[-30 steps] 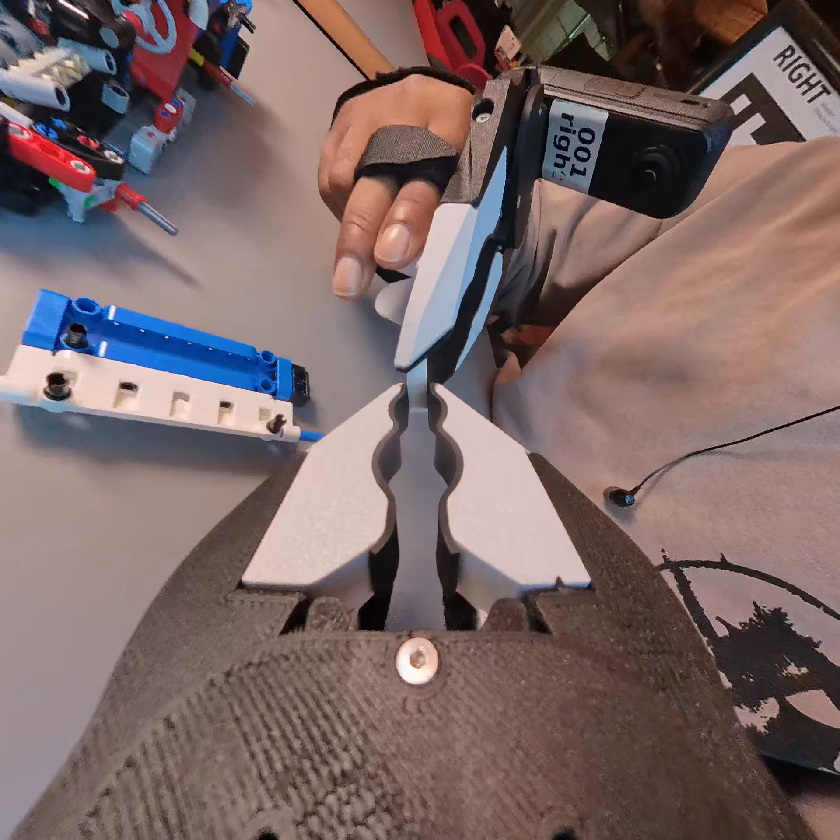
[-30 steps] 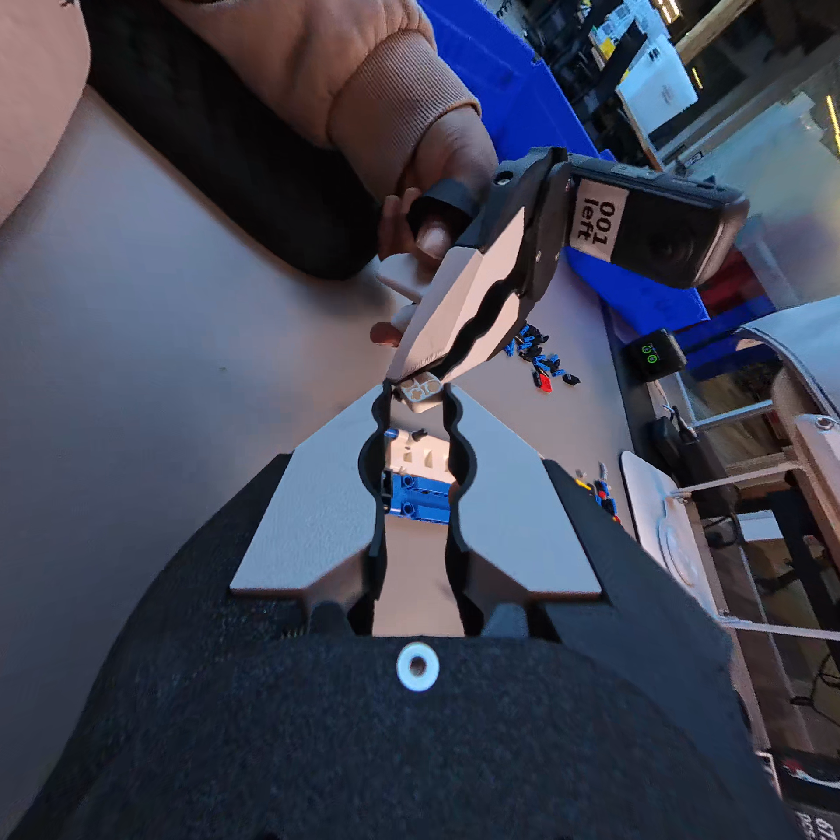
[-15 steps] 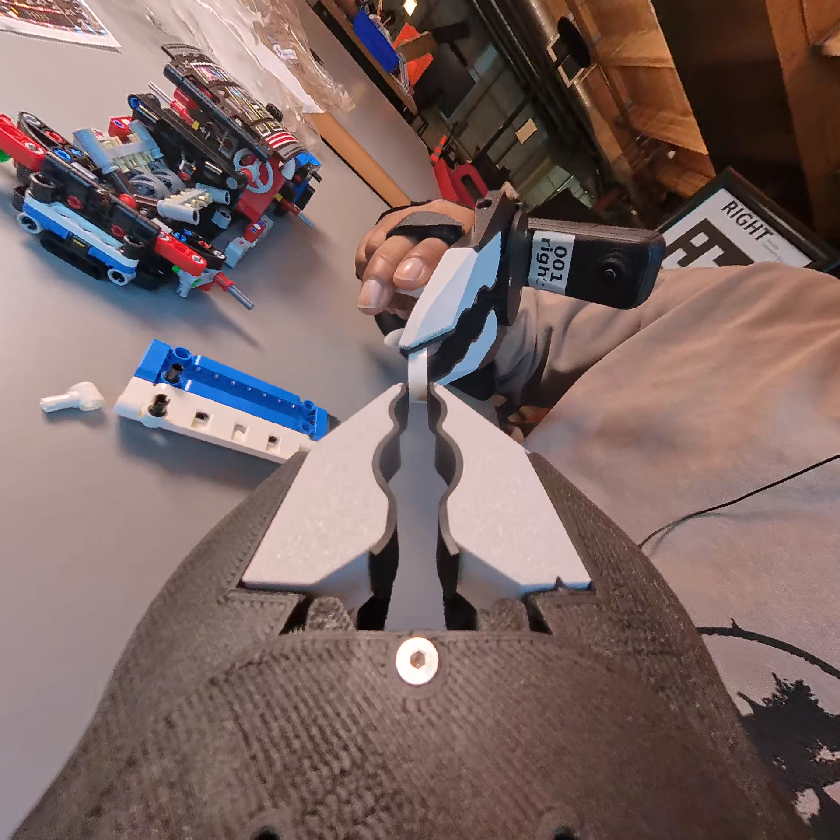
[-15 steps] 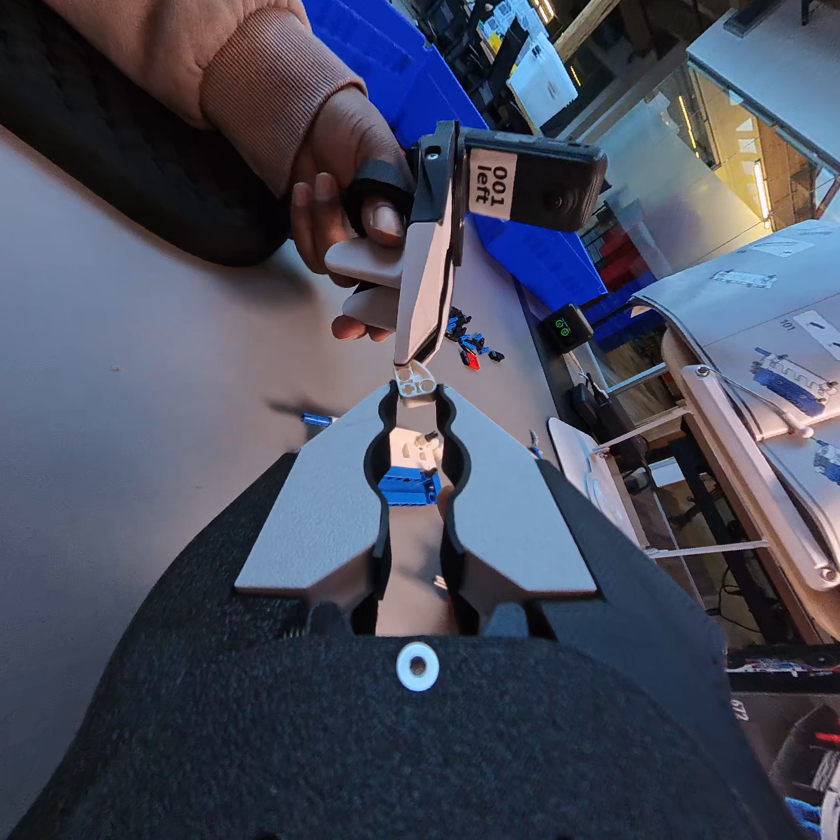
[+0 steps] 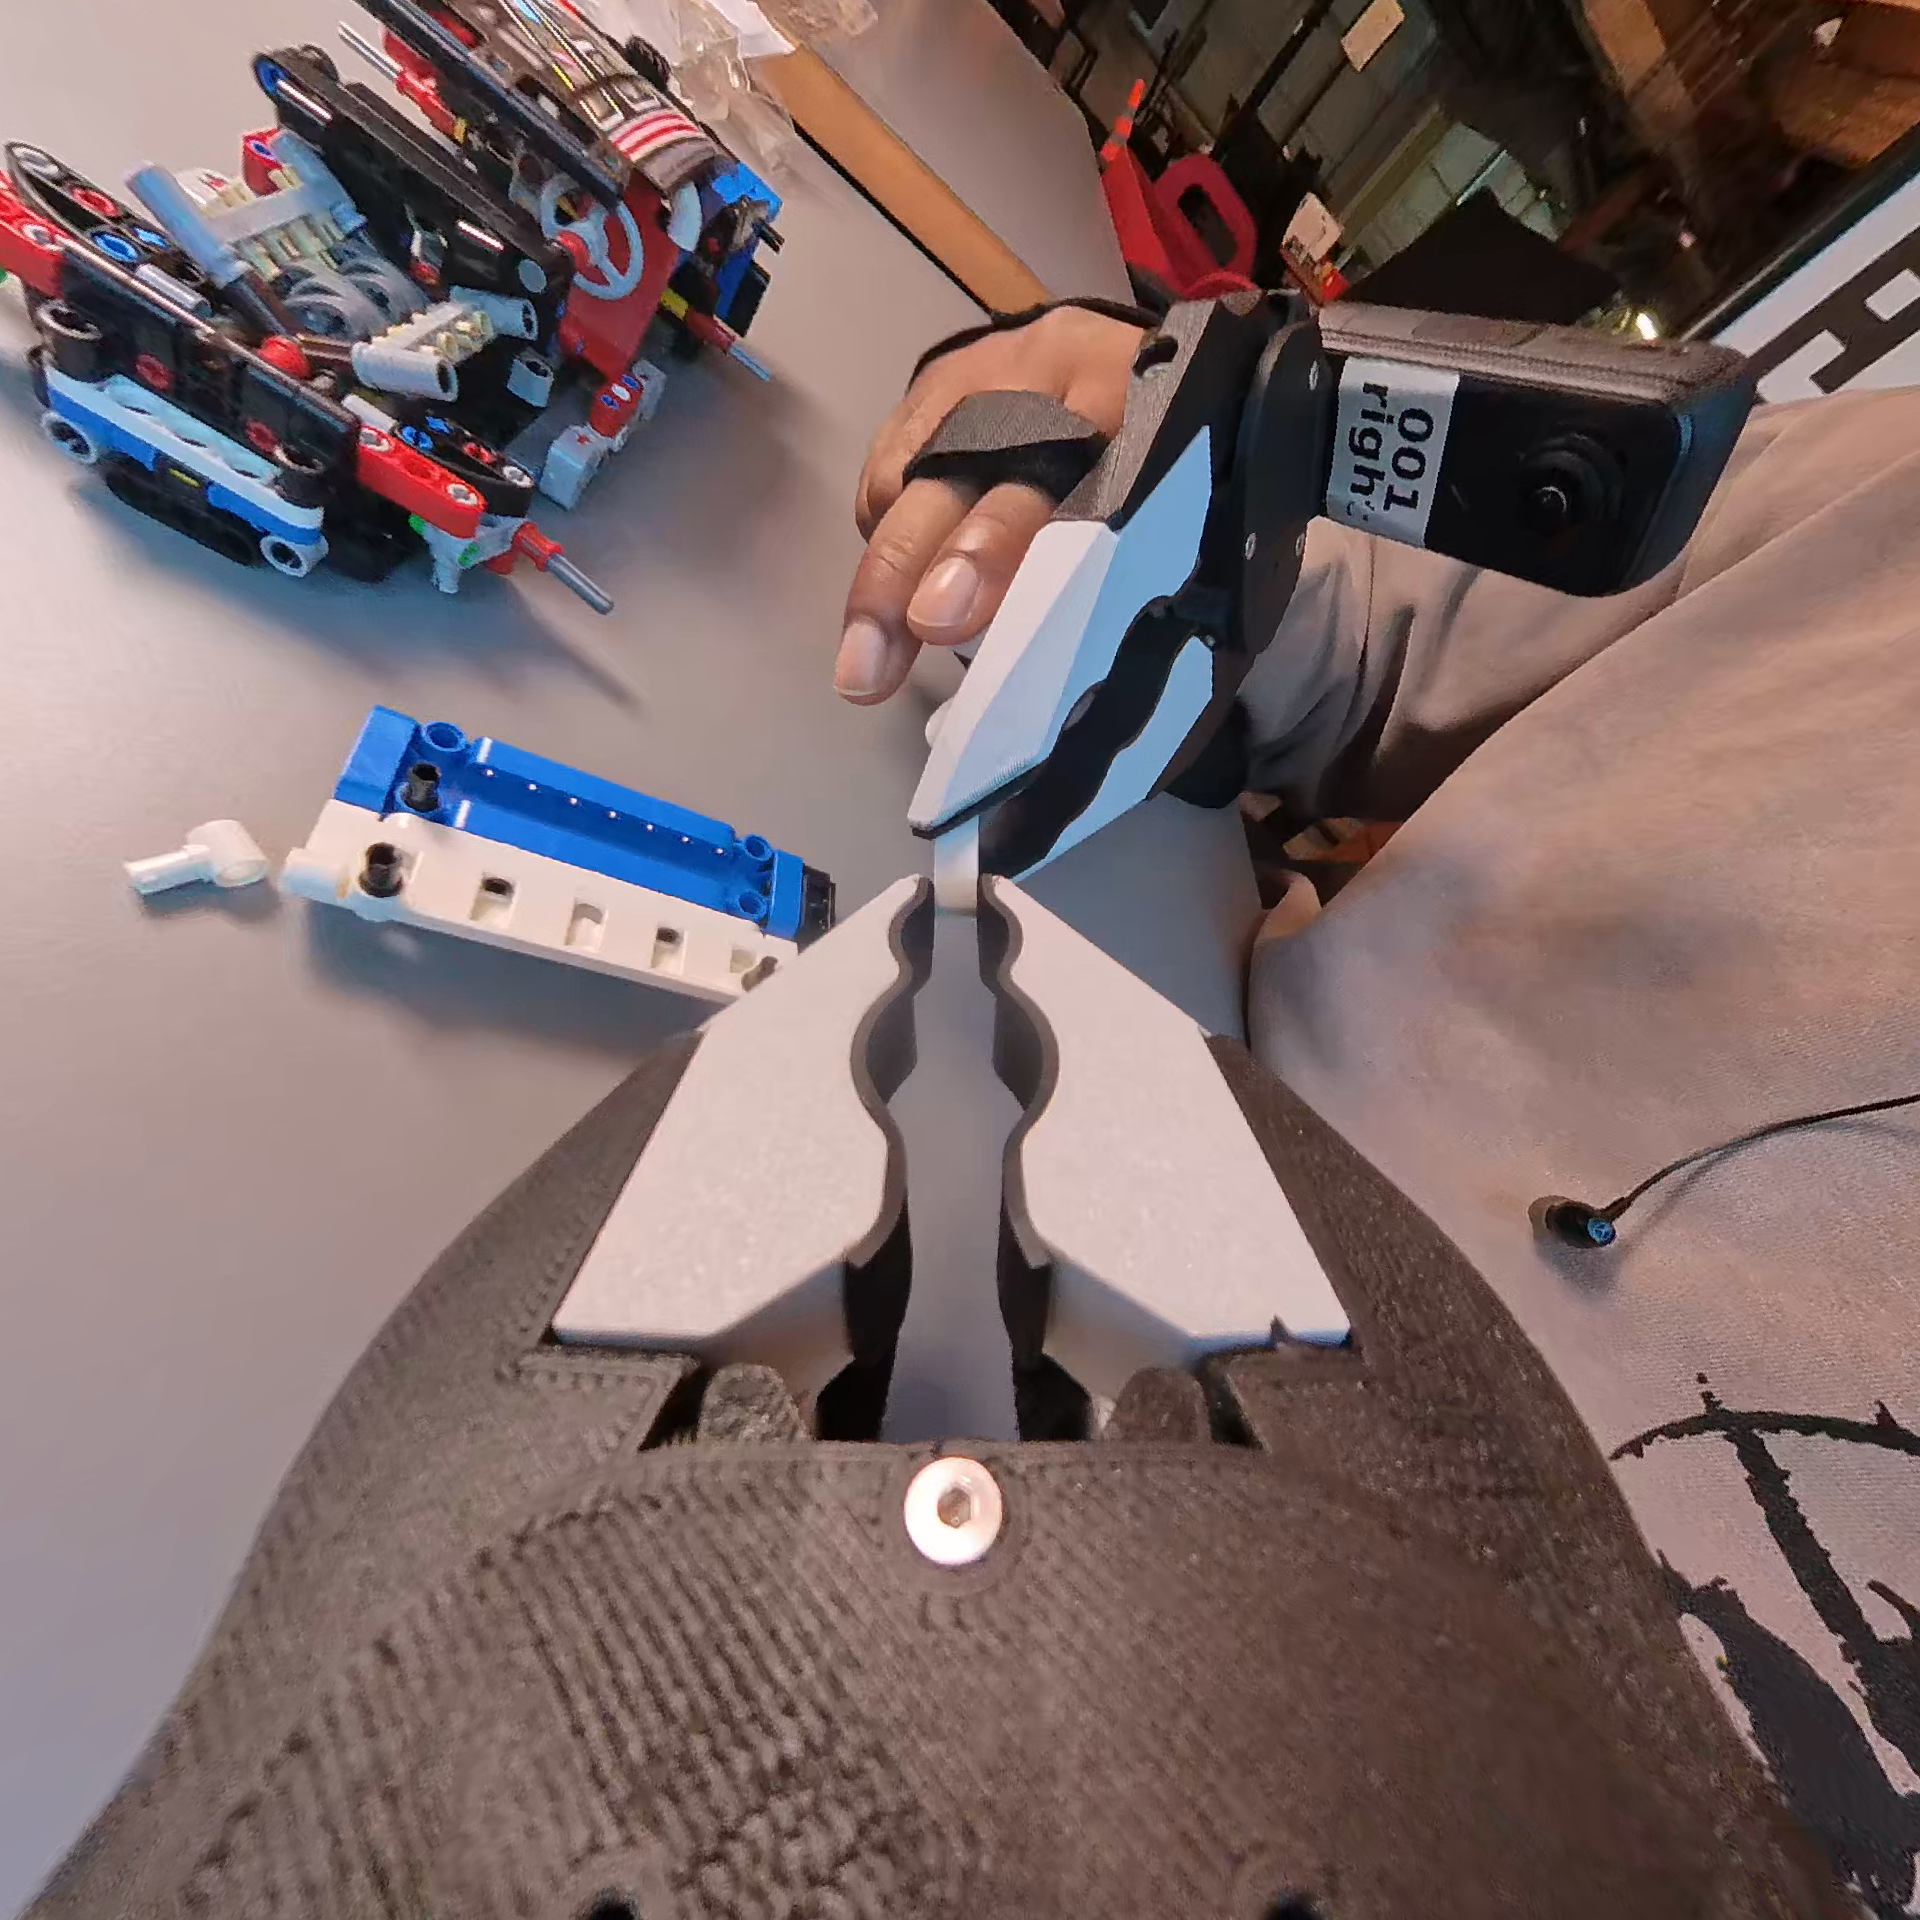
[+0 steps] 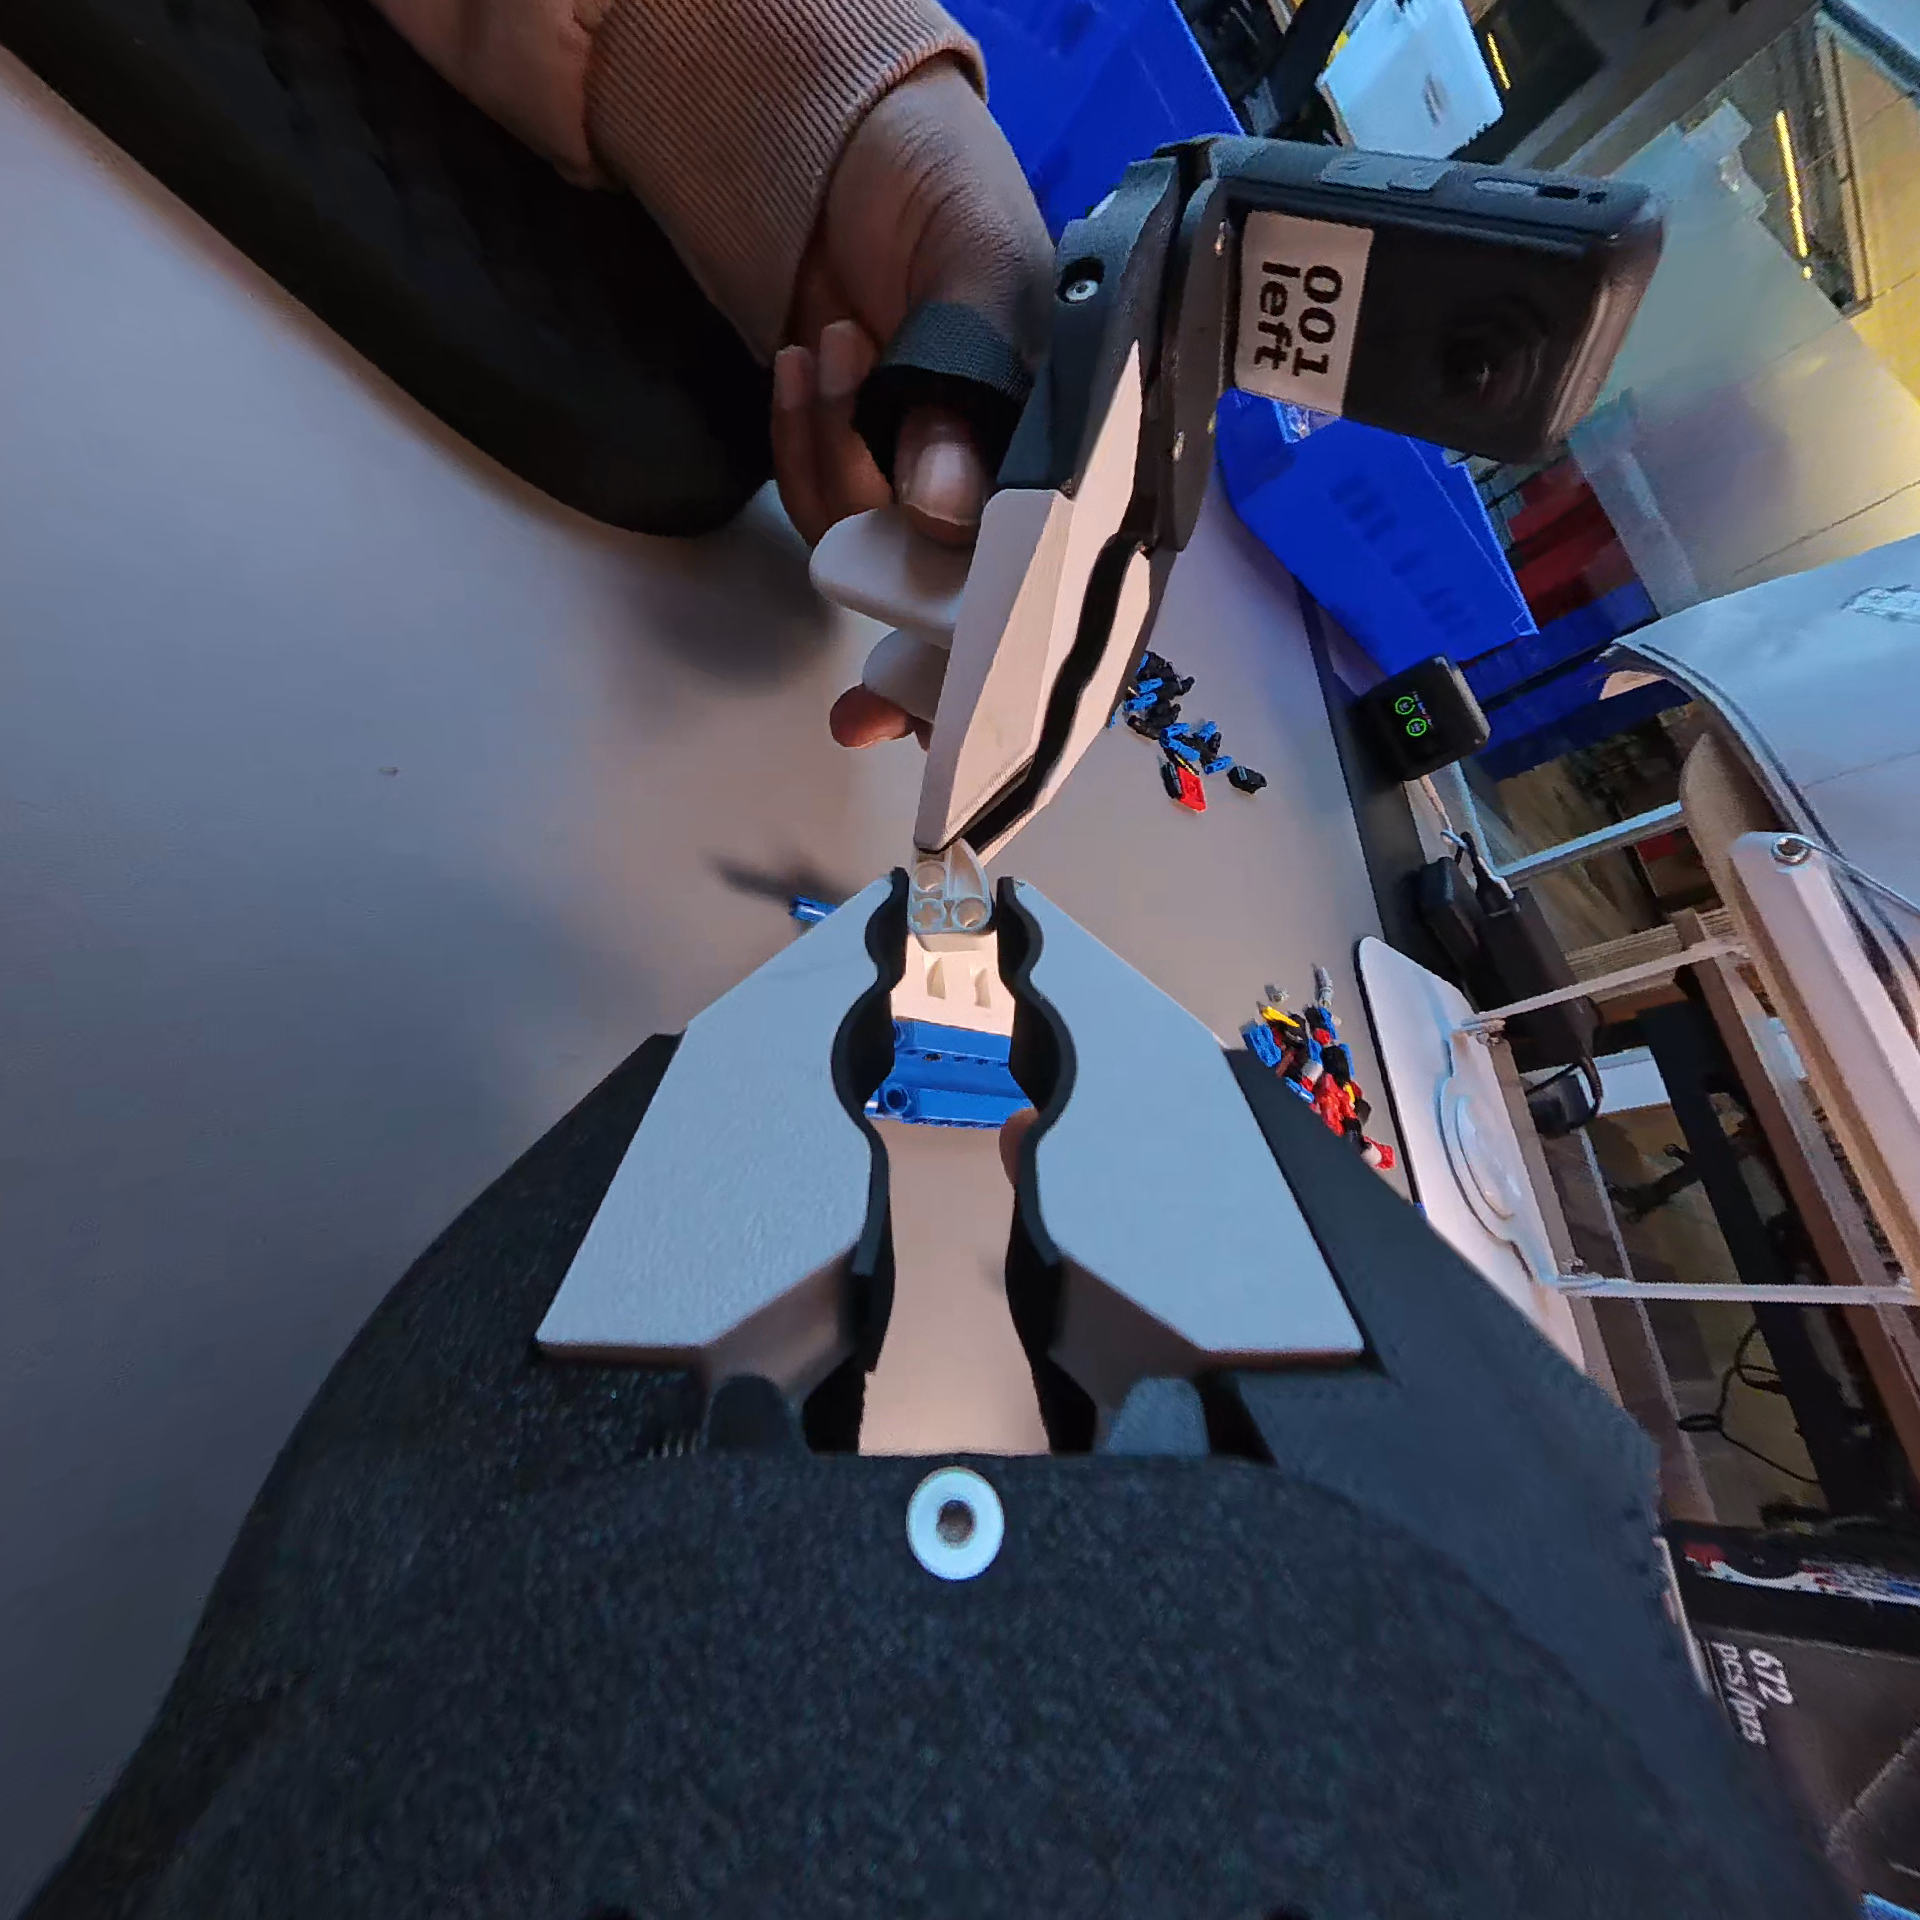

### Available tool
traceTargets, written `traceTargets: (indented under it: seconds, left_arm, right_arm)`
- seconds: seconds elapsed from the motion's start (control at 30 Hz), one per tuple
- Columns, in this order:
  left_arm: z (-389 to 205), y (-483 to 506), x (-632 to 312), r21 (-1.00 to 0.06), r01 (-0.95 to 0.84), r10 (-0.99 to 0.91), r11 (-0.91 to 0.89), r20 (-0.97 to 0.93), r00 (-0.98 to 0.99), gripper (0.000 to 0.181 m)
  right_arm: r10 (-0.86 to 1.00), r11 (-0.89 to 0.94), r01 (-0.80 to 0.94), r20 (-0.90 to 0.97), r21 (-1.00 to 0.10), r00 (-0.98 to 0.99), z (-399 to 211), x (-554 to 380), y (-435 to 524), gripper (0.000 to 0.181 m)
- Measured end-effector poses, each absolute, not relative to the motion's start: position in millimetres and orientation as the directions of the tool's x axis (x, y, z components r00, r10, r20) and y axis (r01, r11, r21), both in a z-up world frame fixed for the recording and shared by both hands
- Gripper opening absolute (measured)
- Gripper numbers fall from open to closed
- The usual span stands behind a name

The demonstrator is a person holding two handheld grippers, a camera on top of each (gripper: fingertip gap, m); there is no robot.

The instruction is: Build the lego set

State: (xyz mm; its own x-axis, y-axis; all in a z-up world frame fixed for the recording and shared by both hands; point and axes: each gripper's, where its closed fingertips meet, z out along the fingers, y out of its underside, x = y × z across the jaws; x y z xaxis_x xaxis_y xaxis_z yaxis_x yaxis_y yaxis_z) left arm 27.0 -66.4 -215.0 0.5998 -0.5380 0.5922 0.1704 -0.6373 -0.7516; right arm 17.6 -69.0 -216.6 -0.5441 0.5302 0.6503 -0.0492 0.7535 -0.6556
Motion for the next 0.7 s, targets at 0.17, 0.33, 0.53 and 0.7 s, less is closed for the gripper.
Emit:
traceTargets:
  seconds: [0.17,0.33,0.53,0.7]
  left_arm:
    - [-208,-64,22,-0.757,0.226,-0.533,-0.613,0.608,0.588,0.005]
    - [-204,-62,20,-0.76,0.252,-0.533,-0.599,0.614,0.582,0.005]
    - [-196,-60,17,-0.769,0.285,-0.538,-0.573,0.615,0.577,0.005]
    - [-196,-61,16,-0.77,0.288,-0.537,-0.569,0.613,0.579,0.005]
  right_arm:
    - [0.557,0.74,-0.051,0.654,-0.671,-0.512,-210,14,-65,0.014]
    - [0.576,0.728,-0.053,0.652,-0.683,-0.494,-206,13,-62,0.014]
    - [0.621,0.687,-0.055,0.625,-0.725,-0.473,-199,11,-61,0.014]
    - [0.637,0.664,-0.052,0.6,-0.746,-0.483,-199,12,-60,0.015]
